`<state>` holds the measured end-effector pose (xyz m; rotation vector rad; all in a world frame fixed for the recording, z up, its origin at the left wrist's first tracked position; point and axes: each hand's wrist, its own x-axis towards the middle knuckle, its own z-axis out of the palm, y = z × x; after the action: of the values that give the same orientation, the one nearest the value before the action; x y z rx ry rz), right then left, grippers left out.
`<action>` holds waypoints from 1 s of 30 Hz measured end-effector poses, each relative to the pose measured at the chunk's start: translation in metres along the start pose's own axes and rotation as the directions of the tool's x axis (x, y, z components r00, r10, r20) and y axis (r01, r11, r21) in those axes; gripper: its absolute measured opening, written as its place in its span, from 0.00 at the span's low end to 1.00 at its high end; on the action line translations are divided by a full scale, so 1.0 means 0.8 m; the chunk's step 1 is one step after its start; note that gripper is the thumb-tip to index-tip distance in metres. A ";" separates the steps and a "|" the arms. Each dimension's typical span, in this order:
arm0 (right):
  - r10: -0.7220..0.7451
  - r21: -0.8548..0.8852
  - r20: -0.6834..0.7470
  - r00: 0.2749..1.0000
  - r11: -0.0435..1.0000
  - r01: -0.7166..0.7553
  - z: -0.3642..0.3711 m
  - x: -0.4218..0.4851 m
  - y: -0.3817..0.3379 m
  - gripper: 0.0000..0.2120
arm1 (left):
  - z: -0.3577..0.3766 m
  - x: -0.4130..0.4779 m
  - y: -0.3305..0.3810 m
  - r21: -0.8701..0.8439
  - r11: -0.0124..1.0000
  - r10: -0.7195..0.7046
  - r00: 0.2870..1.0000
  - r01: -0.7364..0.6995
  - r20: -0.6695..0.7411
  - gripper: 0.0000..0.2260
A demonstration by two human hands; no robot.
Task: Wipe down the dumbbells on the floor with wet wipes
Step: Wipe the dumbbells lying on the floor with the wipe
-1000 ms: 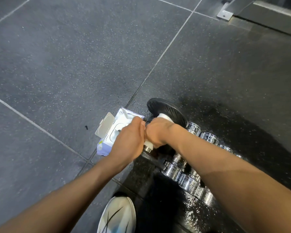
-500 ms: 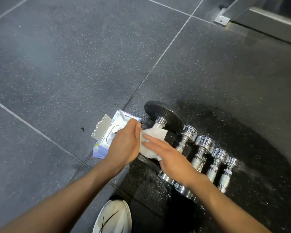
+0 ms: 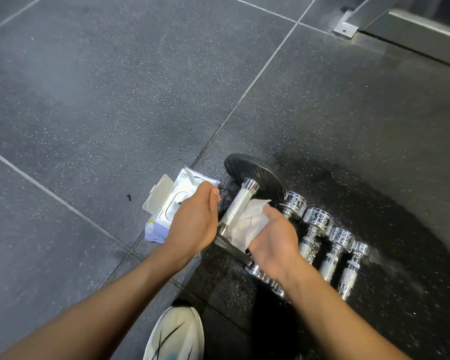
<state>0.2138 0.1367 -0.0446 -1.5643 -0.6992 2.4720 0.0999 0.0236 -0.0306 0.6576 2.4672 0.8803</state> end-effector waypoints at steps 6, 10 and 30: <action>-0.092 0.219 0.031 0.995 0.972 0.083 0.008 0.026 -0.019 0.20 | 0.000 0.000 0.001 -0.010 1.000 -0.010 1.000 0.010 -0.006 0.13; 0.088 -0.158 0.273 0.958 0.986 -0.046 0.007 0.005 -0.003 0.25 | 0.001 0.001 0.000 -0.015 1.000 -0.016 1.000 0.016 -0.010 0.13; 0.242 -0.295 0.810 0.535 -0.621 0.726 -0.028 0.013 -0.035 0.49 | 0.000 -0.003 -0.001 -0.033 0.999 0.024 0.999 -0.025 -0.032 0.12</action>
<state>0.2254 0.1722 -0.0483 0.3908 -3.3663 0.7034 0.1011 0.0215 -0.0307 0.6685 2.4715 0.9462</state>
